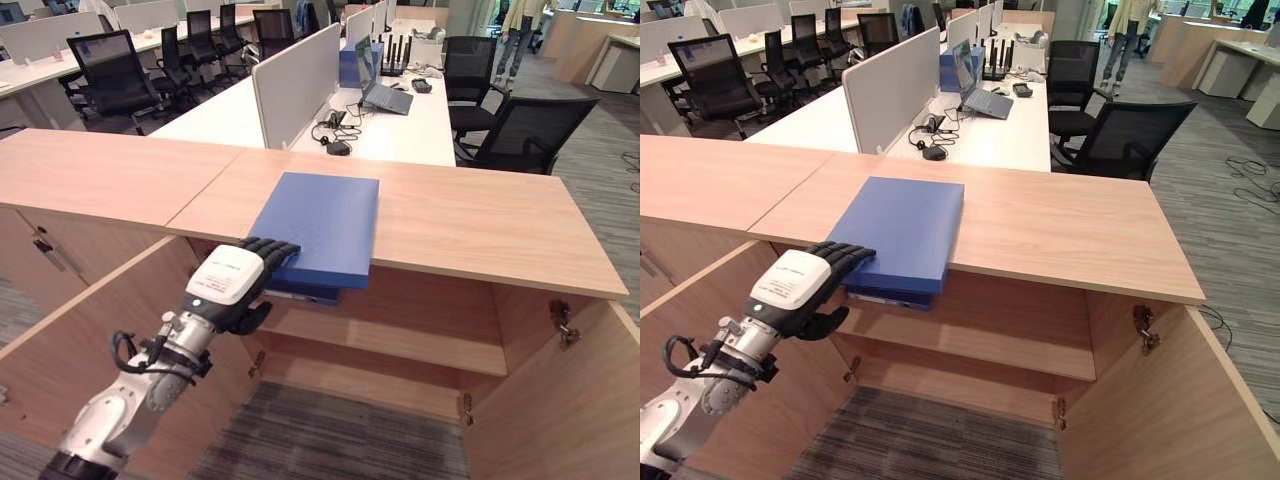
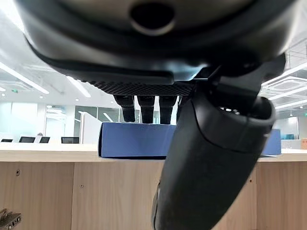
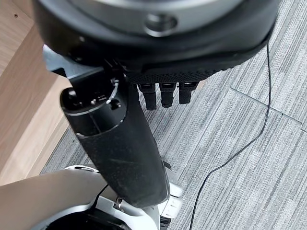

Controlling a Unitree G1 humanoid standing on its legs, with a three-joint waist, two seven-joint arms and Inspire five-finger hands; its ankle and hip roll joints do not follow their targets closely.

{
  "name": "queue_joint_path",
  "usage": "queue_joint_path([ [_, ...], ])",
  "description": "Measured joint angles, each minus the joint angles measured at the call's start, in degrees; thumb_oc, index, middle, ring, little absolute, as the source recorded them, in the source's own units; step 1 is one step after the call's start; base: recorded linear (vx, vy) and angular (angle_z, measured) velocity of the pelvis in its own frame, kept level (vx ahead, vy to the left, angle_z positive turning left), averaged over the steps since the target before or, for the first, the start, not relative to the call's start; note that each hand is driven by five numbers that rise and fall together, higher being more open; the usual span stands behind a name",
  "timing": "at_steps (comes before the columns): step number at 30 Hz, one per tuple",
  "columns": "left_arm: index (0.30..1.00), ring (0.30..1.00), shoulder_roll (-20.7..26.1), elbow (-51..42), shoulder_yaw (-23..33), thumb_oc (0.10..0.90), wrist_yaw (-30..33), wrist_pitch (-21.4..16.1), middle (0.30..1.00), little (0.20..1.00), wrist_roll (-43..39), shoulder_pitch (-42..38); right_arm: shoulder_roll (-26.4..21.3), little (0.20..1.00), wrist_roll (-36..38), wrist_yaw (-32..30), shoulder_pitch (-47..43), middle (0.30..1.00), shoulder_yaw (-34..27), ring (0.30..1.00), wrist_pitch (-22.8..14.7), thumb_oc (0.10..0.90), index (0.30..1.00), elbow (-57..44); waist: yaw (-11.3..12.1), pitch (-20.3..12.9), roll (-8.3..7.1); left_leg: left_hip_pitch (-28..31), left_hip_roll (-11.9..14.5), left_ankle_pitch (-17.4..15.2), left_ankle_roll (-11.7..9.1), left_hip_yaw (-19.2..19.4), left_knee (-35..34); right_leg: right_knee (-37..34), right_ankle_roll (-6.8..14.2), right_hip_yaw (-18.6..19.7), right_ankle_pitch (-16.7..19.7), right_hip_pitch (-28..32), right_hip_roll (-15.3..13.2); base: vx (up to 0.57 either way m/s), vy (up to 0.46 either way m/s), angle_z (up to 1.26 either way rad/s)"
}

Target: Put the empty folder in the office cabinet

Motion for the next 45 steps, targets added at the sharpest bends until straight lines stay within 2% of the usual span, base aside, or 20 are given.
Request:
queue_joint_path([
  [6, 0.9, 0.9, -0.28, 5.76, -3.83, 0.8, 3.2, 2.1, 0.9, 0.9, 3.82, -4.77, 0.07, 0.9, -0.71, -0.26, 0.16, 0.9, 0.13, 0.9, 0.02, 0.8, 0.9, 0.06, -0.33, -0.64, -0.38, 0.04, 0.04, -0.03, 0.06, 0.59, 0.0, 0.0, 0.0, 0.32, 0.03, -0.07, 0.0, 0.0, 0.0, -0.03],
  [10, 0.9, 0.9, -0.76, 7.36, -4.27, 0.8, 3.55, 3.29, 0.9, 0.9, 5.14, -5.97, 0.07, 0.9, -1.3, -0.63, 0.06, 0.9, 0.13, 0.9, -0.04, 0.8, 0.9, 0.0, -0.58, -1.02, -0.44, 0.08, 0.06, -0.14, 0.09, 0.92, -0.03, 0.0, 0.0, 0.67, 0.04, -0.11, 0.0, 0.0, -0.002, -0.05],
  [15, 0.9, 0.9, -4.1, 12.91, -6.67, 0.8, 7.63, 5.81, 0.9, 0.9, 8.36, -8.99, 0.27, 0.9, -1.57, -1.15, -0.18, 0.9, 1.0, 0.9, -0.13, 0.8, 0.9, 0.02, -1.08, -1.37, -0.24, 0.11, 0.06, -0.14, 0.13, 1.22, 0.0, 0.0, -0.08, 0.97, 0.12, -0.18, -0.03, -0.01, -0.002, -0.03],
  [19, 0.9, 0.9, -4.57, 14.86, -8.04, 0.8, 8.69, 7.69, 0.9, 0.9, 9.01, -10.74, 0.29, 0.9, -1.57, -1.6, -0.41, 0.9, 1.91, 0.9, -0.16, 0.8, 0.9, 0.01, -1.77, -1.39, -0.25, 0.1, 0.08, -0.15, 0.14, 1.37, 0.0, 0.0, -0.1, 1.11, 0.13, -0.25, -0.02, 0.0, -0.001, -0.01],
  [21, 0.827, 0.827, -4.57, 15.98, -9.53, 0.751, 9.64, 8.3, 0.827, 0.827, 9.25, -12.18, 0.28, 0.9, -1.57, -1.78, -0.32, 0.9, 1.94, 0.9, -0.13, 0.8, 0.9, 0.07, -1.7, -1.39, -0.24, 0.06, 0.09, -0.17, 0.16, 1.51, 0.0, 0.0, -0.11, 1.25, 0.16, -0.33, -0.02, 0.0, -0.002, -0.05],
  [22, 0.634, 0.634, -4.59, 16.16, -10.01, 0.623, 9.85, 8.74, 0.634, 0.634, 9.61, -12.73, 0.28, 0.9, -1.57, -1.79, -0.38, 0.9, 1.94, 0.9, -0.13, 0.8, 0.9, 0.05, -1.7, -1.39, -0.24, 0.04, 0.1, -0.21, 0.23, 1.65, 0.0, 0.0, -0.1, 1.37, 0.17, -0.39, -0.02, 0.01, -0.002, -0.05],
  [23, 0.34, 0.34, -4.62, 16.15, -10.01, 0.427, 10.88, 9.1, 0.34, 0.34, 9.63, -13.03, 0.28, 0.9, -1.58, -1.8, -0.38, 0.9, 1.94, 0.9, -0.21, 0.8, 0.9, 0.01, -1.78, -1.39, -0.25, 0.05, 0.1, -0.26, 0.3, 1.72, 0.0, 0.0, -0.09, 1.44, 0.19, -0.39, -0.02, 0.01, -0.004, -0.05],
  [24, 0.3, 0.3, -4.65, 16.15, -10.01, 0.4, 11.2, 9.2, 0.3, 0.3, 9.65, -13.48, 0.29, 0.9, -1.59, -1.8, -0.34, 0.9, 1.95, 0.9, -0.21, 0.8, 0.9, 0.02, -1.78, -1.39, -0.25, 0.05, 0.1, -0.27, 0.32, 1.75, 0.0, 0.0, -0.09, 1.47, 0.18, -0.4, -0.02, 0.0, 0.0, 0.0],
  [27, 0.3, 0.3, -5.32, 16.52, -10.07, 0.4, 13.52, 9.94, 0.3, 0.3, 10.72, -15.5, 0.29, 0.9, -1.63, -1.85, -0.34, 0.9, 2.23, 0.9, -0.27, 0.8, 0.9, 0.01, -1.89, -1.39, -0.25, 0.07, 0.1, -0.29, 0.35, 1.86, 0.0, 0.0, -0.09, 1.55, 0.18, -0.43, -0.02, 0.0, 0.0, 0.0],
  [29, 0.3, 0.3, -7.46, 18.31, -10.34, 0.4, 15.9, 10.34, 0.3, 0.3, 11.05, -17.42, 0.28, 0.9, -1.65, -1.85, -0.53, 0.9, 2.26, 0.9, -0.24, 0.8, 0.9, 0.02, -1.89, -1.42, -0.28, 0.09, 0.1, -0.28, 0.36, 1.88, 0.0, 0.0, -0.09, 1.55, 0.18, -0.41, -0.01, 0.0, 0.0, 0.0],
  [31, 0.3, 0.3, -13.33, 26.65, -11.71, 0.4, 19.16, 11.27, 0.3, 0.3, 11.1, -20.26, 0.2, 0.9, -1.81, -2.32, -0.55, 0.9, 3.61, 0.9, -0.15, 0.8, 0.9, 0.13, -1.82, -2.51, -0.03, 0.12, 0.12, -0.3, 0.35, 2.05, -0.01, 0.0, -0.08, 1.72, 0.18, -0.44, 0.0, 0.0, -0.002, -0.05],
  [34, 0.3, 0.3, -13.63, 30.38, -13.0, 0.4, 19.73, 12.8, 0.3, 0.3, 10.49, -23.03, 0.21, 0.9, -1.86, -2.56, -0.55, 0.9, 4.02, 0.9, -0.65, 0.8, 0.9, -0.02, -2.08, -3.14, -0.31, 0.23, 0.46, -0.45, 0.18, 2.64, -0.2, -0.01, -0.03, 2.39, 0.23, -0.53, 0.28, -0.01, -0.003, -0.11],
  [45, 0.3, 0.3, -13.58, 30.23, -13.06, 0.4, 19.72, 13.93, 0.3, 0.3, 10.28, -23.04, 0.0, 0.9, -2.88, -2.89, -0.32, 0.9, 4.02, 0.9, -0.38, 0.8, 0.9, 0.08, -1.9, -3.15, -0.3, 0.3, 0.71, -0.48, 0.19, 3.16, -0.21, -0.01, -0.19, 2.87, 0.17, -0.65, 0.45, 0.0, -0.001, -0.03],
])
